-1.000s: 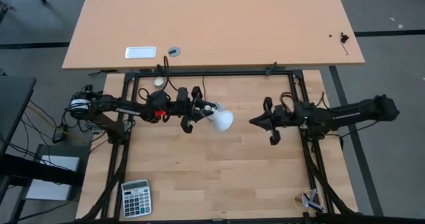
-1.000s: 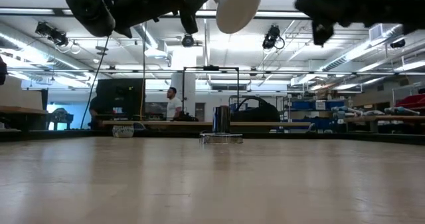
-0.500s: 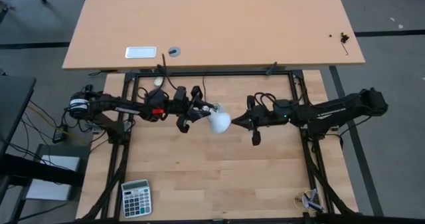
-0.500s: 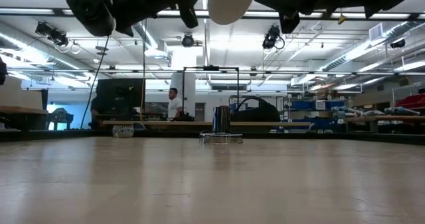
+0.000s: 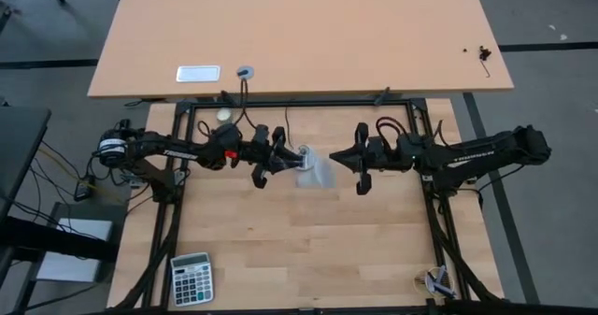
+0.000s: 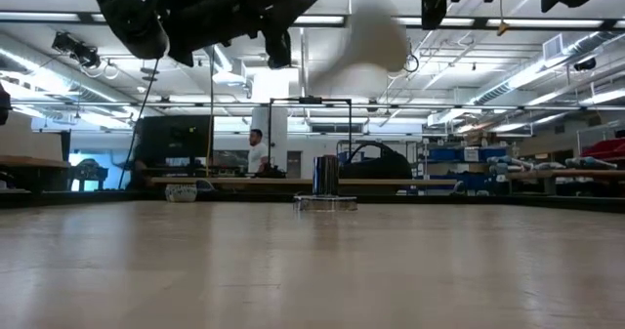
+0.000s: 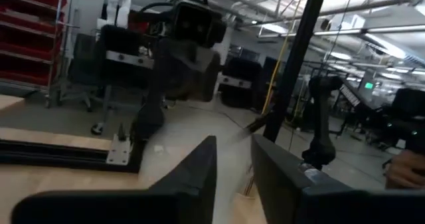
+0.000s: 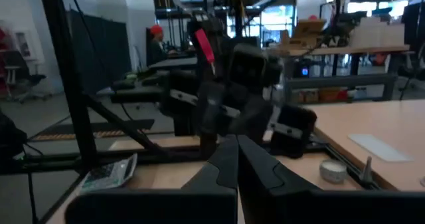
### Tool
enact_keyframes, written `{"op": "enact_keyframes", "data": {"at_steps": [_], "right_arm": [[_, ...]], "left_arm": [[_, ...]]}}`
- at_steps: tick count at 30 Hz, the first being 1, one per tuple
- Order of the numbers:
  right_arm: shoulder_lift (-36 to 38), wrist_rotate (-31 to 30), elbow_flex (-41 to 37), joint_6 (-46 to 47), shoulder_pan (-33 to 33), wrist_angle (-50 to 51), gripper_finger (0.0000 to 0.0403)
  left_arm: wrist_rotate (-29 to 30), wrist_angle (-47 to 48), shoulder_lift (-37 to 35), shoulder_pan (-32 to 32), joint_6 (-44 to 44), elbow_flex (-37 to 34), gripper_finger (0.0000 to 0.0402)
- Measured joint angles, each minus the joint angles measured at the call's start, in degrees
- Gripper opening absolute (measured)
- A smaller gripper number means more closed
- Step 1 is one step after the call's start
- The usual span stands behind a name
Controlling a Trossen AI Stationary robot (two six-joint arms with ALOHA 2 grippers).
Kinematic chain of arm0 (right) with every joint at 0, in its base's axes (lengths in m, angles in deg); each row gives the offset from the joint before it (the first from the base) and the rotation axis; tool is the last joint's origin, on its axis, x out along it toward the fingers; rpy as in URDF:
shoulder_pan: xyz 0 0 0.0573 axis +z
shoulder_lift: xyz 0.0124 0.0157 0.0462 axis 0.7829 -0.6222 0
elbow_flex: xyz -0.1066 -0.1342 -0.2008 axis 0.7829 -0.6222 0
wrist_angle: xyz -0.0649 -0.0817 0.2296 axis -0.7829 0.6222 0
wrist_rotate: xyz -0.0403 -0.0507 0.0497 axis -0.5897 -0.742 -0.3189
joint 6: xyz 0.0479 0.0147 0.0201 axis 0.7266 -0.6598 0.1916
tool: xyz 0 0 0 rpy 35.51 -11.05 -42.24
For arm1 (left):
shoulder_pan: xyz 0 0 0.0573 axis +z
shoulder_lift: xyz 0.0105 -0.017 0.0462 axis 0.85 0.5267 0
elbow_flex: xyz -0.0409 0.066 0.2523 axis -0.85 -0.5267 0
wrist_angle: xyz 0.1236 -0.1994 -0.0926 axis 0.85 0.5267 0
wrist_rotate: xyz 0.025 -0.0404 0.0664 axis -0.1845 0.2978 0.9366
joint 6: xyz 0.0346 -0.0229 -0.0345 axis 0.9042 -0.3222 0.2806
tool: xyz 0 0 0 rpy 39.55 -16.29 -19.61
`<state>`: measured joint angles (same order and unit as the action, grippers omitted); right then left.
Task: Screw lightbulb
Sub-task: Insert the lightbulb into the lamp
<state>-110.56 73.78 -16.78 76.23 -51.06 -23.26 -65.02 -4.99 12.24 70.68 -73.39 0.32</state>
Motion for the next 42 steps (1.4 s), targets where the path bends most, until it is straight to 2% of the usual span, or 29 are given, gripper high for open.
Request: {"op": "enact_keyframes", "data": {"at_steps": [7, 13, 18, 24, 28, 34, 37, 42], "right_arm": [[-1.31, 0.11, 0.30, 0.00, -0.98, 0.20, 0.0009], [-0.59, 0.23, 0.26, 0.29, -0.98, 2.41, 0.0009], [1.07, -3.30, 0.24, 4.30, -0.91, 10.61, 0.0011], [3.25, -9.53, 0.24, 17.33, -0.91, 26.67, 0.0040], [4.14, -13.77, 0.24, 29.88, -0.89, 39.28, 0.0064], [3.60, -14.81, 0.19, 50.75, -1.02, 57.05, 0.0080], [3.28, -16.86, 0.15, 55.76, -1.02, 63.07, 0.0077], [3.30, -19.74, 0.41, 56.87, -1.00, 65.38, 0.0057]], "left_arm": [[-0.02, 2.52, 0.06, -0.41, 1.50, 0.00, 0.0008], [0.00, 9.25, 0.06, -0.43, 3.06, 0.00, 0.0008], [0.55, 15.09, 0.06, -0.57, 5.45, 0.00, 0.0005], [3.30, 21.29, 0.02, -0.57, 5.74, 0.00, 0.0004], [4.37, 23.33, 0.02, -0.59, 5.42, 0.00, 0.0004], [4.52, 23.61, 0.02, -0.59, 4.05, 0.00, 0.0004], [4.74, 23.90, 0.02, -0.59, 4.04, 0.00, 0.0004], [7.14, 25.72, 0.02, -0.59, 4.09, 0.00, 0.0004]]}}
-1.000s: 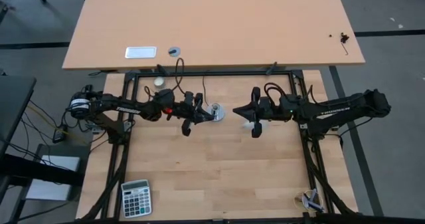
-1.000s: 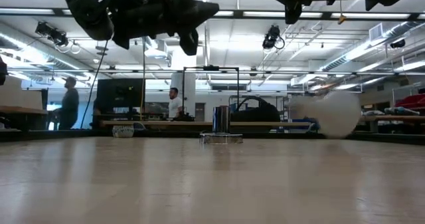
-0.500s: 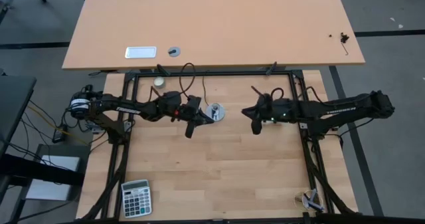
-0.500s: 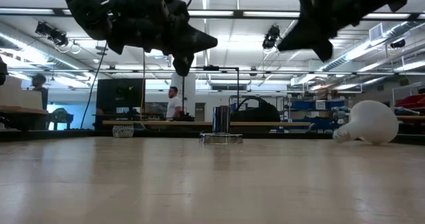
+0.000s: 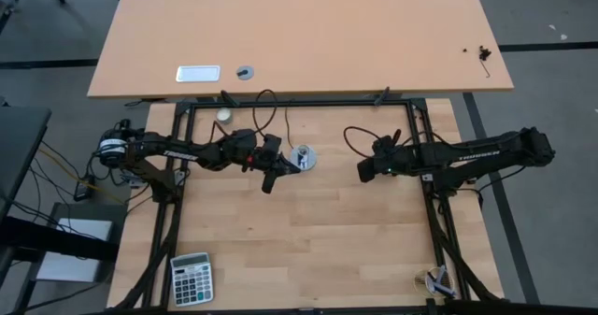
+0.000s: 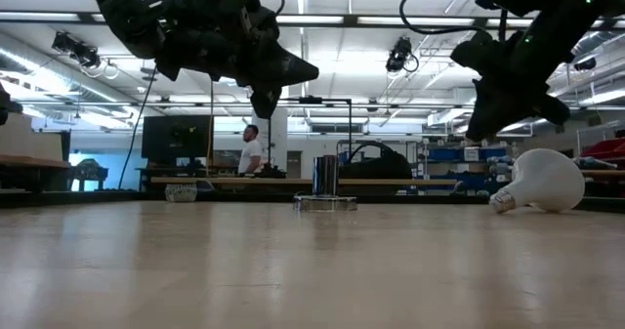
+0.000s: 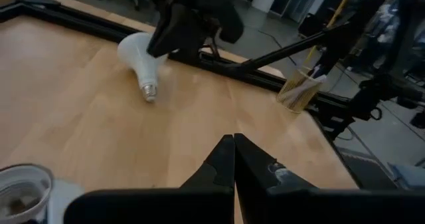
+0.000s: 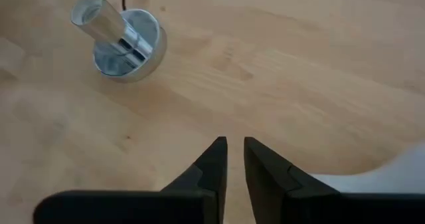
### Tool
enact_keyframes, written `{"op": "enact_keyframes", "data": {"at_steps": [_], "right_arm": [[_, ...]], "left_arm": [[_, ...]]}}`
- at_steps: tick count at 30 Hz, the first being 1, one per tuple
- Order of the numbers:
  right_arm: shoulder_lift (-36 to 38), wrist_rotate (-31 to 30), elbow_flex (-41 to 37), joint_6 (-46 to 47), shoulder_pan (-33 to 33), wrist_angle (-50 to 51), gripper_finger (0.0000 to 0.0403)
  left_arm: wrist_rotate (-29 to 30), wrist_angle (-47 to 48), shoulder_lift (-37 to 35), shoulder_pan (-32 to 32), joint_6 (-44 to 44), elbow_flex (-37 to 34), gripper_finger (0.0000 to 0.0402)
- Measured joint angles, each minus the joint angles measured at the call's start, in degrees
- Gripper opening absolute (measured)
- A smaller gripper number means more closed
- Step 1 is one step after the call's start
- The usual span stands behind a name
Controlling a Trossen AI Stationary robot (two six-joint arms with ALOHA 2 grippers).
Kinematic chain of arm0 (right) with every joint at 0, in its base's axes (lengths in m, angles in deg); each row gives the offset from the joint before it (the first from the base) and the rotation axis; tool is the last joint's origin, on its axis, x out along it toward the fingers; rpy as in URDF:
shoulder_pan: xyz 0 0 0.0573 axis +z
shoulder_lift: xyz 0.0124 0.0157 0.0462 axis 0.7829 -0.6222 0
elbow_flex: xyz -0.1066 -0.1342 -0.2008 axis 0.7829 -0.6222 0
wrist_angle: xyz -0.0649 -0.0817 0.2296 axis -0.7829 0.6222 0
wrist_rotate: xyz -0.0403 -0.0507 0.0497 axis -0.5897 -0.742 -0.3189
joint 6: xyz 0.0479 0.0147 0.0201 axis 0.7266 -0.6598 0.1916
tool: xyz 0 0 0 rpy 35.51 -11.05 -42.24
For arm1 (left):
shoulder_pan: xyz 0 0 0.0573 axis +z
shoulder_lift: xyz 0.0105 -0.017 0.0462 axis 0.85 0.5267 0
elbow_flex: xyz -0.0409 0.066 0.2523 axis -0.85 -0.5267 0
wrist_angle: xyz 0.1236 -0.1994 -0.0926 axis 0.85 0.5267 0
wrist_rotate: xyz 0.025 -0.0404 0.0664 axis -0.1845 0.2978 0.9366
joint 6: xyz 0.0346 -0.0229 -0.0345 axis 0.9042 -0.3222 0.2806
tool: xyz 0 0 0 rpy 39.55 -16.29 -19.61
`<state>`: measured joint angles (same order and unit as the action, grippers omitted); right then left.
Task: Screw lightbulb
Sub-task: Insert the lightbulb into the lamp
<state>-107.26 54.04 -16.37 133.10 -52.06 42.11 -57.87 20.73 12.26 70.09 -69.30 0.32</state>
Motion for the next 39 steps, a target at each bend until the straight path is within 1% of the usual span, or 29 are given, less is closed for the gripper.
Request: {"op": "enact_keyframes", "data": {"at_steps": [4, 8, 11, 14, 18, 20, 24, 29, 34, 36, 39], "right_arm": [[-0.37, -3.21, 4.20, -1.52, -0.87, 6.51, 0.0033], [-0.96, -4.39, 11.24, -4.23, -3.13, 17.94, 0.0012], [-2.69, -4.22, 16.85, -5.40, -5.40, 28.61, 0.0006], [-5.03, -1.67, 20.55, -5.42, -8.17, 37.87, 0.0006], [-8.39, 4.06, 21.48, -5.85, -11.92, 43.86, 0.0008], [-10.20, 5.98, 21.17, -6.96, -13.38, 45.00, 0.0008], [-14.27, 7.29, 20.98, -7.56, -15.14, 46.16, 0.0008], [-19.14, 10.49, 20.94, -9.24, -16.98, 46.16, 0.0009], [-23.07, 11.63, 20.94, -11.64, -18.42, 45.28, 0.0009], [-23.96, 11.93, 20.94, -13.56, -18.66, 43.56, 0.0009], [-24.37, 13.01, 20.92, -17.34, -18.67, 37.47, 0.0008]], "left_arm": [[2.90, 1.24, 0.00, 0.00, 0.41, 0.00, 0.0004], [4.77, 1.93, 0.00, 0.07, 1.73, 0.02, 0.0004], [4.79, 2.28, -0.02, 0.07, 1.85, 0.02, 0.0004], [4.92, 3.08, -0.02, 0.07, 1.89, 0.02, 0.0004], [5.03, 3.25, -0.02, 0.07, 1.94, 0.02, 0.0004], [5.03, 3.34, -0.02, 0.07, 2.01, 0.02, 0.0004], [5.21, 3.46, -0.02, 0.07, 2.06, 0.02, 0.0004], [6.04, 3.91, -0.02, 0.07, 2.09, 0.02, 0.0004], [6.04, 3.88, -0.02, 0.07, 2.10, 0.02, 0.0004], [6.07, 3.84, -0.02, 0.07, 2.31, 0.02, 0.0004], [6.19, 3.78, -0.02, 0.07, 3.18, 0.02, 0.0004]]}}
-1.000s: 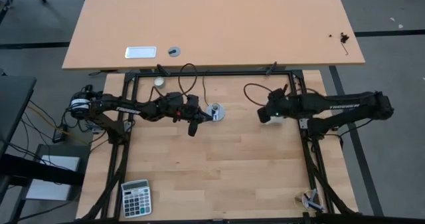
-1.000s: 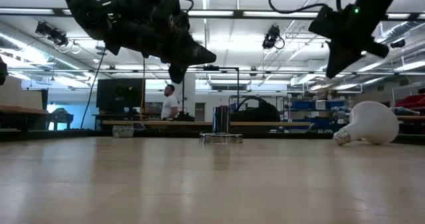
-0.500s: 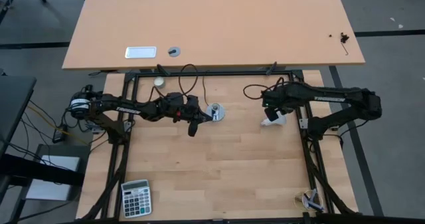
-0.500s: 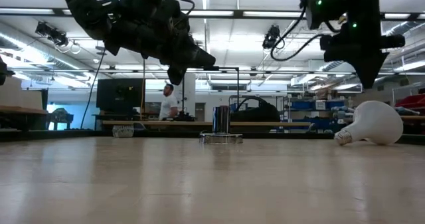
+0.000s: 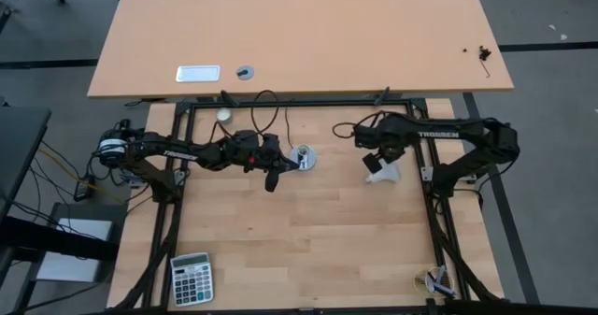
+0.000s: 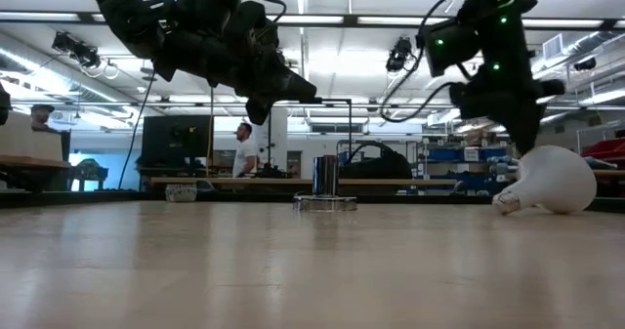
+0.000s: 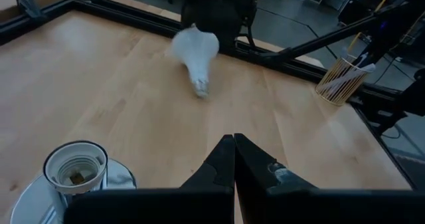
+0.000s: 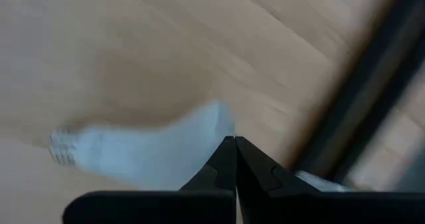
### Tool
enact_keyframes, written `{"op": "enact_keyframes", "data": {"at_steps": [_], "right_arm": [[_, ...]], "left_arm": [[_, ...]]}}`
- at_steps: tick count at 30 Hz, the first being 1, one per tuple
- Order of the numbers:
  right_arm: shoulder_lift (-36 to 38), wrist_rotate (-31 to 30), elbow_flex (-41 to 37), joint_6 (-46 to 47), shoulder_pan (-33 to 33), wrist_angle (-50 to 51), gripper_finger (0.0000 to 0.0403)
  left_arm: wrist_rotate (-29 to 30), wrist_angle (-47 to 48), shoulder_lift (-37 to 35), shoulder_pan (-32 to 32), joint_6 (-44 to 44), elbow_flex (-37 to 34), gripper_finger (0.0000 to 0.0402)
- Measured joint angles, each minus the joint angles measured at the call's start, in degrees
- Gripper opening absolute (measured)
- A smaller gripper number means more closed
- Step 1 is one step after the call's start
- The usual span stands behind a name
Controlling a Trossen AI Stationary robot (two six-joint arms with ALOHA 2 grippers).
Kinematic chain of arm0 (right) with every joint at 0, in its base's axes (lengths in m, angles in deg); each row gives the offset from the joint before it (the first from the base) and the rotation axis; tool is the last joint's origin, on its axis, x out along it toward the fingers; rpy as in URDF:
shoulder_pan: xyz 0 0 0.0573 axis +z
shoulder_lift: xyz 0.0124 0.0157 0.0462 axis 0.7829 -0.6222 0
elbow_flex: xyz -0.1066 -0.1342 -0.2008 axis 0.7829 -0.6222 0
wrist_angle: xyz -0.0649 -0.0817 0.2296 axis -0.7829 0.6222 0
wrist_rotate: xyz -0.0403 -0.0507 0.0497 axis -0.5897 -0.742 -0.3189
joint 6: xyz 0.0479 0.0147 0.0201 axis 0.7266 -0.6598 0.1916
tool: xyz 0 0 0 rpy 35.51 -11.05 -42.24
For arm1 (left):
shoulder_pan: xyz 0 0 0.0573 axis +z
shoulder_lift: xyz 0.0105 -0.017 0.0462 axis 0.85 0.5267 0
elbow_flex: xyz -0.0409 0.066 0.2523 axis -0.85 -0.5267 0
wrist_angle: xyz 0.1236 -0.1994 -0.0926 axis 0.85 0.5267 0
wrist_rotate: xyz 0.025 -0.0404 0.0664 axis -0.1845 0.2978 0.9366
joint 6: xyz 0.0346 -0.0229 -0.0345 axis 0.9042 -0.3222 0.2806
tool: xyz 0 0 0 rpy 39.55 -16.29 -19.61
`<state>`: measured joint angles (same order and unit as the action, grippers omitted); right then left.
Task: Screw lightbulb
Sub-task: Insert the lightbulb into the lamp
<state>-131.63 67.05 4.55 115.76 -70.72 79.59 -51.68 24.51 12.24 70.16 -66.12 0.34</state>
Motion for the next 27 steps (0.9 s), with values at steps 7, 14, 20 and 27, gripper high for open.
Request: {"op": "enact_keyframes", "data": {"at_steps": [7, 14, 20, 27], "right_arm": [[2.41, 1.69, 0.96, -10.97, 0.98, -13.76, 0.0008], [7.10, 3.06, 5.66, -9.21, 5.94, -10.63, 0.0009], [7.43, 4.38, 4.89, -1.20, 10.09, 2.74, 0.0009], [6.34, 2.16, -1.65, 2.61, 8.38, 1.08, 0.0009]], "left_arm": [[0.00, 0.00, 0.00, 0.00, 0.00, 0.00, 0.0004], [-0.09, 0.07, 0.00, -0.05, 0.00, 0.00, 0.0004], [-1.46, 0.20, 0.00, -0.07, 0.00, 0.00, 0.0004], [-1.41, 0.07, 0.00, -0.07, 0.16, 0.02, 0.0004]]}}
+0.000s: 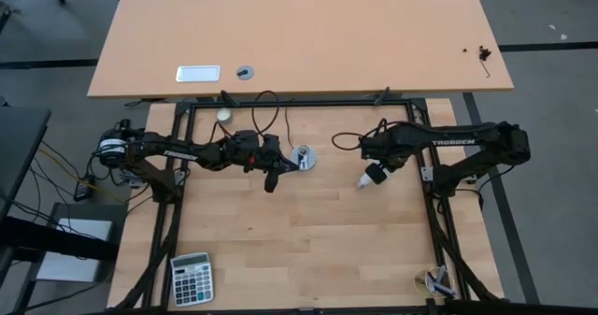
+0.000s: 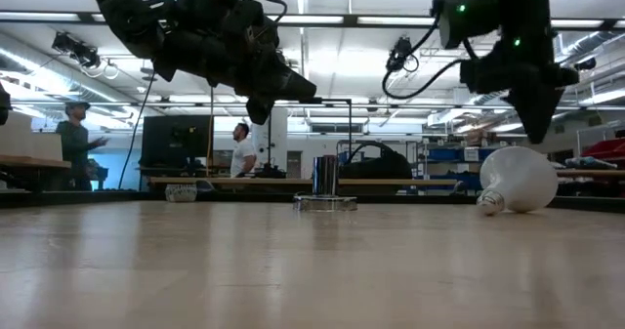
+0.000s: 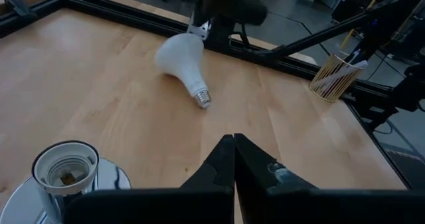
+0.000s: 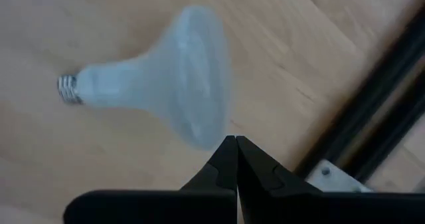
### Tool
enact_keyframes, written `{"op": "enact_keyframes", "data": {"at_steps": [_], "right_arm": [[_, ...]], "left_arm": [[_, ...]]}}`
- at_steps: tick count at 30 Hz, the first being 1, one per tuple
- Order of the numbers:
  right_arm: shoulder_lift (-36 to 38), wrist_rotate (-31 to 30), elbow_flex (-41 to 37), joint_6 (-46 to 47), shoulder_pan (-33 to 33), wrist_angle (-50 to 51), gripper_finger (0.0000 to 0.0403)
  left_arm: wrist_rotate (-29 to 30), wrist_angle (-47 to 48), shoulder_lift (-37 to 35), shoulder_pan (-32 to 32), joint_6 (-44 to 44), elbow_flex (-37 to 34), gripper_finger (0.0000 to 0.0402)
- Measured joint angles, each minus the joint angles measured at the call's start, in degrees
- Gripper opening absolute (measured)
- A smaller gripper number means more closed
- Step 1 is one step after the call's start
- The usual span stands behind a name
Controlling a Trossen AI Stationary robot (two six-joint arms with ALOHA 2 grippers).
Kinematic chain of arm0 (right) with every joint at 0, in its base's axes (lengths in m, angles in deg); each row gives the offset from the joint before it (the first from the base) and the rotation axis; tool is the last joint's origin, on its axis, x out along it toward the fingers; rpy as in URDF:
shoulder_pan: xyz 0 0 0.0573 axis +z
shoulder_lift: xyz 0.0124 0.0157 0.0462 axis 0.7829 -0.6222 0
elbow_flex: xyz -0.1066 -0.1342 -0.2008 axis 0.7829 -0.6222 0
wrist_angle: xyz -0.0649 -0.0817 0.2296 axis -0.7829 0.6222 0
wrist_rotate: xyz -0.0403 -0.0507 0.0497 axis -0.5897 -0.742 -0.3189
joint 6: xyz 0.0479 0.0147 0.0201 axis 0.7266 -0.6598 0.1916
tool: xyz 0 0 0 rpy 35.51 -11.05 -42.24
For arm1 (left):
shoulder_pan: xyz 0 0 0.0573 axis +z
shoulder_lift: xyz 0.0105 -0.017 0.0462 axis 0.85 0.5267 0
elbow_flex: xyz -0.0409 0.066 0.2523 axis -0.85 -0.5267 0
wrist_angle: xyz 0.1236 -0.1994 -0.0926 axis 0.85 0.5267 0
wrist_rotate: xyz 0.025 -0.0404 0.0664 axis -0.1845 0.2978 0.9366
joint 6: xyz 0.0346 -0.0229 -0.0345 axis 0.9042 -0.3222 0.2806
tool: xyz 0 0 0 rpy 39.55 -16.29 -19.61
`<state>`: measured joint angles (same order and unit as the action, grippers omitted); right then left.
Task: Screw lightbulb
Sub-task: Insert the lightbulb into the lamp
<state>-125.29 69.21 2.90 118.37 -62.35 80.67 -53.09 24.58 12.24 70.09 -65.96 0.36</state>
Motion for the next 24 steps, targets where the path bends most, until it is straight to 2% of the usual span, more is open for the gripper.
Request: {"op": "enact_keyframes", "data": {"at_steps": [6, 10, 15, 19, 24], "right_arm": [[-0.07, -0.16, -2.27, -6.47, -1.51, -13.61, 0.0009], [-0.04, -0.24, -2.22, -14.15, -2.08, -22.31, 0.0009], [0.41, -0.74, 1.00, -19.75, -1.23, -24.87, 0.0009], [0.99, -1.82, 4.20, -17.42, 1.68, -24.37, 0.0012], [0.47, -1.82, 4.73, -5.92, 5.77, -24.20, 0.0042]], "left_arm": [[0.27, -0.09, 0.00, 0.00, 0.02, 0.00, 0.0004], [0.43, -0.12, -0.02, 0.00, 0.02, 0.00, 0.0004], [0.64, -0.16, -0.04, 0.00, -0.24, 0.00, 0.0004], [0.62, -0.16, -0.04, 0.00, -0.20, 0.00, 0.0004], [0.69, -0.20, -0.04, 0.00, -0.20, 0.00, 0.0004]]}}
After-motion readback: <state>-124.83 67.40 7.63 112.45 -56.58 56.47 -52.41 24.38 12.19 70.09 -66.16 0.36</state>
